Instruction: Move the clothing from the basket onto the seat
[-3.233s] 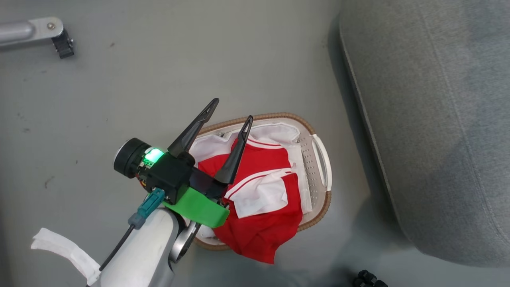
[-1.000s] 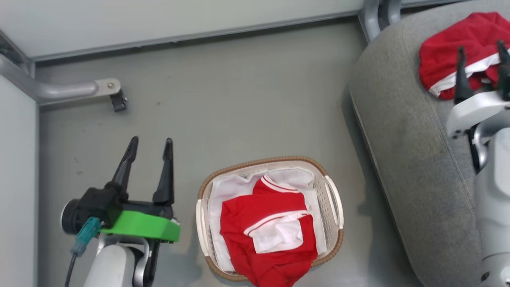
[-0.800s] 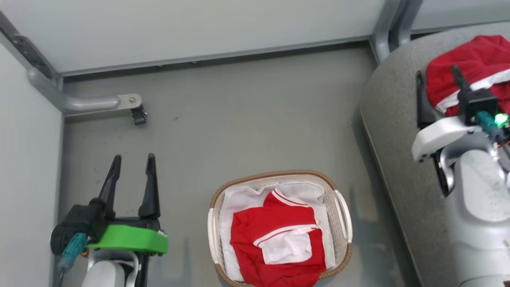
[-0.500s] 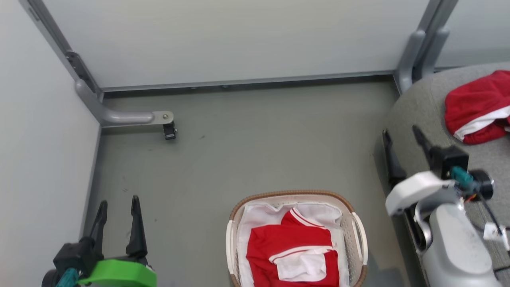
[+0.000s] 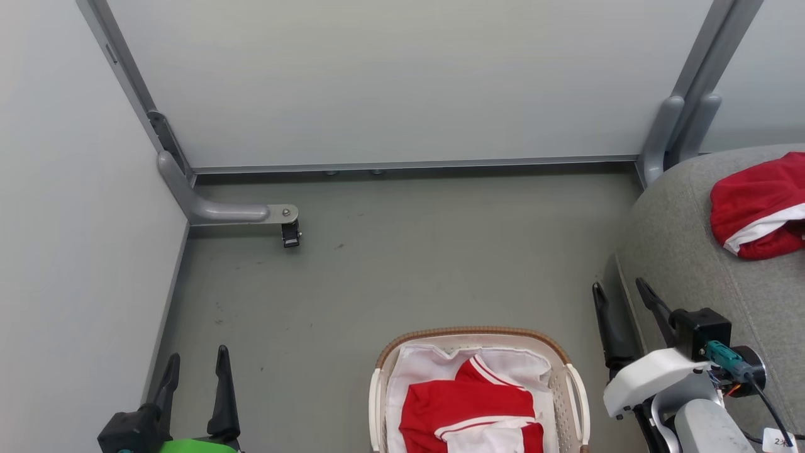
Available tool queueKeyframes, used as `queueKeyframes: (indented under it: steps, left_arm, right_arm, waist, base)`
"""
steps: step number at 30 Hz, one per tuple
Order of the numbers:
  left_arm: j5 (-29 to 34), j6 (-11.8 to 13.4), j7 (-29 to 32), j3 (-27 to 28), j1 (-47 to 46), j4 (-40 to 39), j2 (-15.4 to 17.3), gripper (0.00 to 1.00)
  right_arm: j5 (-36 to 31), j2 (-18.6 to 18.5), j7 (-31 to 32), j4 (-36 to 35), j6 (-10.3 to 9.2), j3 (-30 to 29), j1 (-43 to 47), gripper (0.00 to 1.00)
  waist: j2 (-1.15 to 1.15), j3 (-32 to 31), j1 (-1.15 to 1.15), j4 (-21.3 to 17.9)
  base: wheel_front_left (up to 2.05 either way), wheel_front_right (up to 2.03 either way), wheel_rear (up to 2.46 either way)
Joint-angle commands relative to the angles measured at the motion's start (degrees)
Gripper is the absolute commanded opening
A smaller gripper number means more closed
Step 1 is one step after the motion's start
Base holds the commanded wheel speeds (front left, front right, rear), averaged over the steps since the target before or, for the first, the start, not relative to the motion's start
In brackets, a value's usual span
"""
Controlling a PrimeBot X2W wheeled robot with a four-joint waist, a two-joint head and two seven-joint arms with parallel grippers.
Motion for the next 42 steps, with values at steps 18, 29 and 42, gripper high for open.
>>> queueKeyframes:
  steps: [18, 29, 42]
  left_arm:
    - [0.3, -0.1, 0.0, -0.3, -0.7, -0.4, 0.0, 1.0]
    - [0.2, -0.1, 0.0, -0.5, -1.5, -0.6, 0.0, 1.0]
    - [2.8, -0.1, 0.0, -8.4, -10.5, 1.2, 0.0, 1.0]
  right_arm:
    - [0.4, -0.3, -0.1, -1.2, -0.08, 1.4, 0.7, 1.0]
    - [-0.2, -0.3, -0.1, -1.9, -0.08, 1.1, -0.2, 1.0]
    - [-3.5, -0.3, -0.1, -7.3, -0.08, -6.0, -4.9, 1.0]
  waist:
    - [0.65, 0.0, 0.0, -1.1]
    - [0.65, 1.2, 0.0, -1.3]
    - [0.65, 11.0, 0.0, -1.7]
  base:
    - [0.0, 0.0, 0.0]
    - [0.0, 0.0, 0.0]
    - [0.0, 0.0, 0.0]
